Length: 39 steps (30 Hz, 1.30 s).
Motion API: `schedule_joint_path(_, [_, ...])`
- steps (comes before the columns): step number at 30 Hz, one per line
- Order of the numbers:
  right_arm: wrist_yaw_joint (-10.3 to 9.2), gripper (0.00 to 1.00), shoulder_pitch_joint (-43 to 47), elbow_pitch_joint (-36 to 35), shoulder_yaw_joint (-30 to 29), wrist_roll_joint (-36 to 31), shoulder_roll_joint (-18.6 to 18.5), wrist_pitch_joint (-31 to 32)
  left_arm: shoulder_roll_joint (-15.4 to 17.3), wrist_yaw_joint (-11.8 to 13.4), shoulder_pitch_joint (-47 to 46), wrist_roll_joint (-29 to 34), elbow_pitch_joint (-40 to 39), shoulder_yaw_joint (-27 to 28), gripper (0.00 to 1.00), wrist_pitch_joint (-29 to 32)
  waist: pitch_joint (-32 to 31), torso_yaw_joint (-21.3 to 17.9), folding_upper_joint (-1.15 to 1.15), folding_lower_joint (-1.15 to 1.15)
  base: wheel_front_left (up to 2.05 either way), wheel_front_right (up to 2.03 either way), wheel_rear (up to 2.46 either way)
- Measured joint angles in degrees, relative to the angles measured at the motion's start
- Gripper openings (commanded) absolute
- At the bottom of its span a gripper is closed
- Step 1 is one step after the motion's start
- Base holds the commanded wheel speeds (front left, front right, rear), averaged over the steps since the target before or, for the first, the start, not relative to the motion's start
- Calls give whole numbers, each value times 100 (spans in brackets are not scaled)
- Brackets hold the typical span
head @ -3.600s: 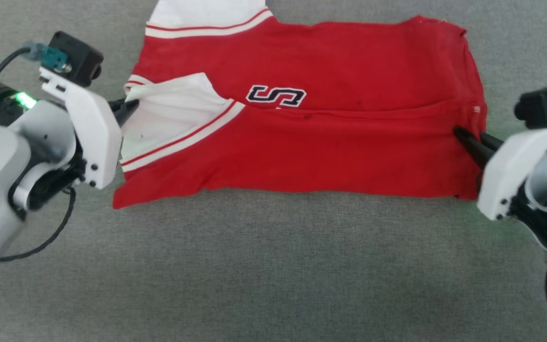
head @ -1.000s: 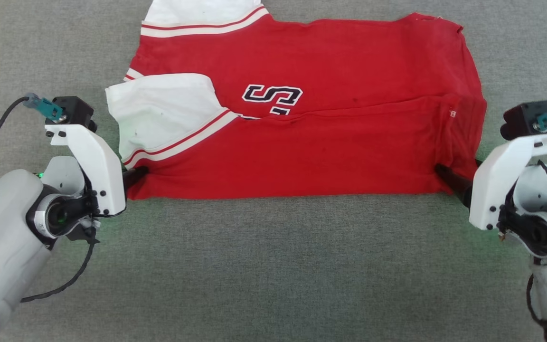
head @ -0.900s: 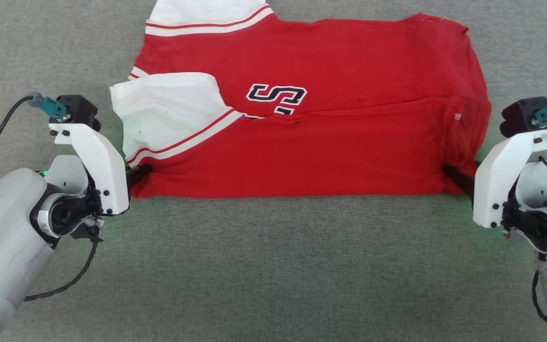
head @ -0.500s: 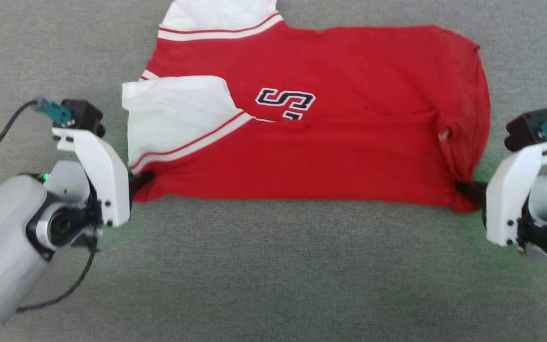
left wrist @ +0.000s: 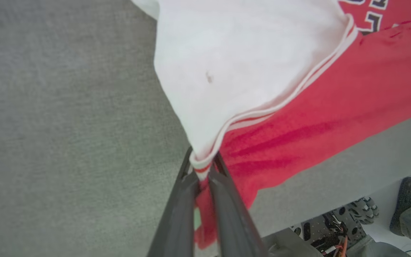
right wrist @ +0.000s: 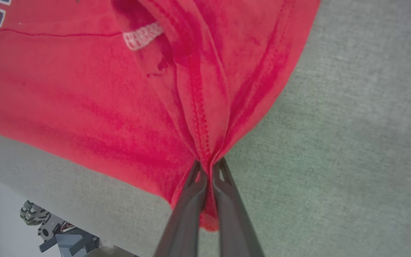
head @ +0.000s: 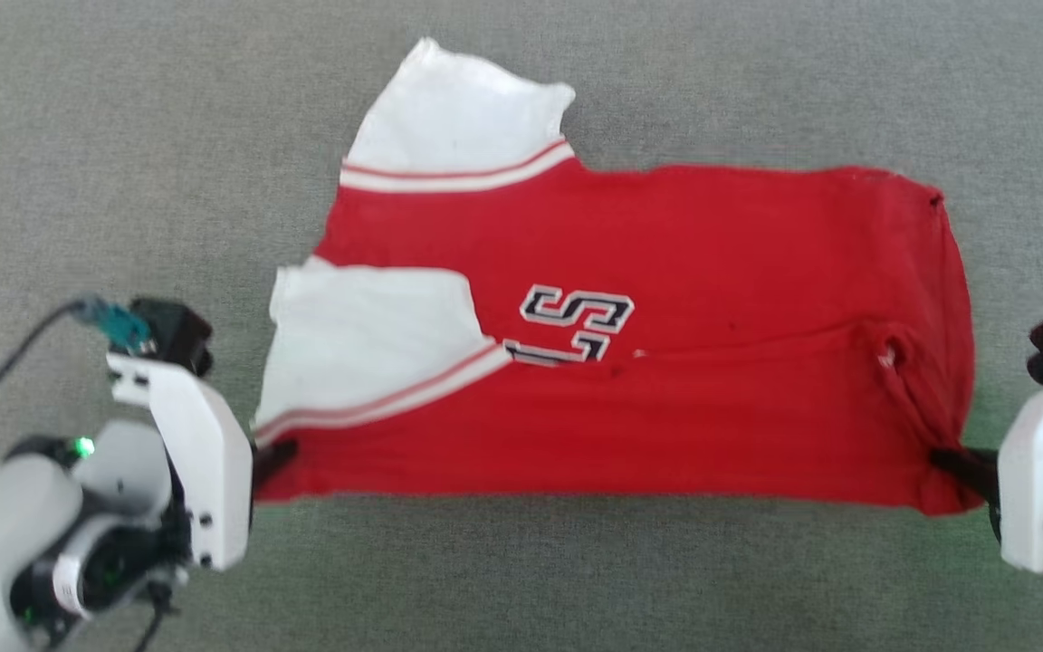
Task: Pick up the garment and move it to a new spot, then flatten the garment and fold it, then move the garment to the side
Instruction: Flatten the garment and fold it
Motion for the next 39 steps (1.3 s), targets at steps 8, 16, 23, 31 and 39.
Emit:
schedule_joint_path(8, [0, 47, 336, -5, 118, -352, 201, -438, -107, 245, 461, -121, 34, -268, 94, -4, -54, -4, 0, 0, 0, 0, 0])
schedule_joint_path(16, [-3, 100, 349, 138, 136, -421, 270, -1016, 13, 226, 271, -89, 121, -130, 100, 41, -152, -99, 0, 0, 0, 0, 0])
schedule_joint_path(23, [-4, 100, 355, -381, -63, -527, 573, -2041, 447, 302, -263, -59, -122, 172, 100, 327, -199, -351, 0, 0, 0, 0, 0])
schedule_joint_path(31, [-5, 100, 299, -801, -31, -913, 886, -3481, 552, 18, -1079, 307, 223, 512, 100, 296, -89, -768, 0, 0, 0, 0, 0])
schedule_joint_path(39, [-5, 100, -131, -712, -30, -1545, 1491, -5317, 286, -512, -1972, 743, 1315, 705, 100, 181, 249, -1381, 0, 0, 0, 0, 0])
